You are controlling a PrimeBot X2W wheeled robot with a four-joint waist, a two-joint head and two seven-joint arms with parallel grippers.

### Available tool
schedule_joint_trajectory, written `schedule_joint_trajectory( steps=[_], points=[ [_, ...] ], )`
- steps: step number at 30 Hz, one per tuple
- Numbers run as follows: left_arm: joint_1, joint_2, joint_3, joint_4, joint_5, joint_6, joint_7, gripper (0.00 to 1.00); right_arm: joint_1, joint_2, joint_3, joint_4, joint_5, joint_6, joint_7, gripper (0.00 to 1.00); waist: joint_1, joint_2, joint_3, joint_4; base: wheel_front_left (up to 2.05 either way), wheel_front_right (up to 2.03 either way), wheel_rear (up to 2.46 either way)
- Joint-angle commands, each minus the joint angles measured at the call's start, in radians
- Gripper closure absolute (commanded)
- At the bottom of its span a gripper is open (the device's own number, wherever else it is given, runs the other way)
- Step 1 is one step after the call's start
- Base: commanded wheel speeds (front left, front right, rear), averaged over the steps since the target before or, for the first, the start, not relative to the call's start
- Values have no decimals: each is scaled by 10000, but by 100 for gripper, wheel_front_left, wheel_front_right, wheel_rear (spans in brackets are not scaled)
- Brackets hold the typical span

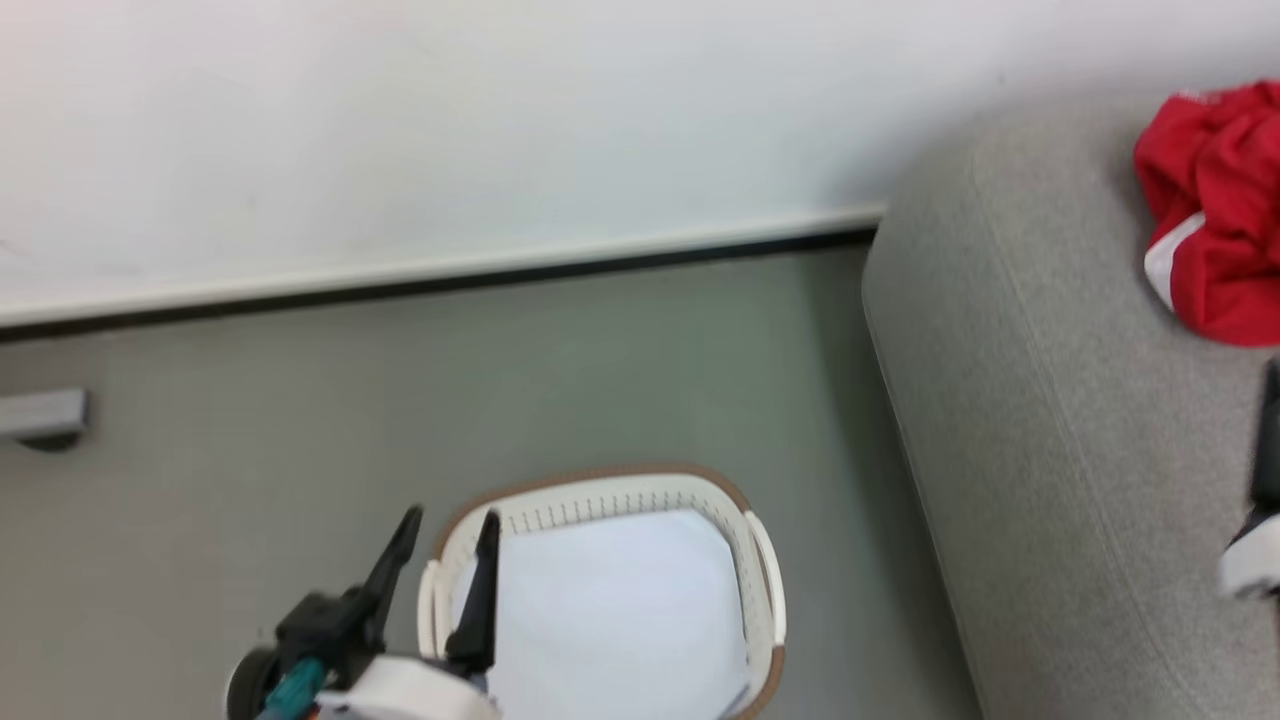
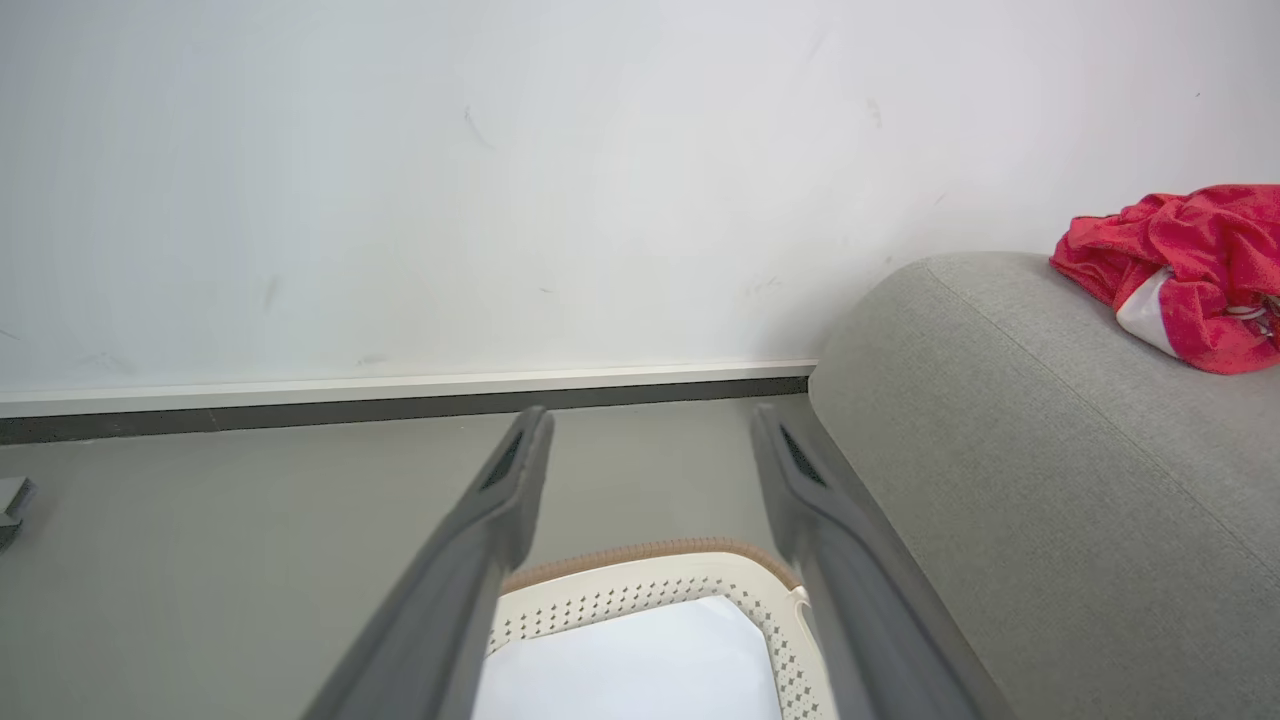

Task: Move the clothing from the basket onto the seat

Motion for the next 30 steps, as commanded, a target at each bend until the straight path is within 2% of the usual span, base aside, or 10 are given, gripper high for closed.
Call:
schedule_joint_trajectory(
  steps=[1,7,14,20,30],
  points=[
    [391,65,150,51,-85,86,-78,0,709,256,113,-502,-51,-24,-23,0,4,0,-759,317,0,0,0],
    [1432,153,825,125,-233,267,-151,0,2518,983,596,-2150,-363,-23,-13,0,4,0,-1545,664,0,0,0],
    [2372,12,1624,-123,275,294,-153,0,4072,1744,902,-3403,-694,-24,-12,0,4,0,-2245,1019,0,0,0],
    [2695,-302,2262,5,597,-58,-154,0,4829,1968,1283,-3577,-571,-23,-12,0,4,0,-2437,1175,0,0,0],
    [3050,-808,2954,264,1254,-655,-152,0,5255,2025,1983,-3091,-157,-24,-14,0,4,0,-2617,1131,0,0,0]
  ],
)
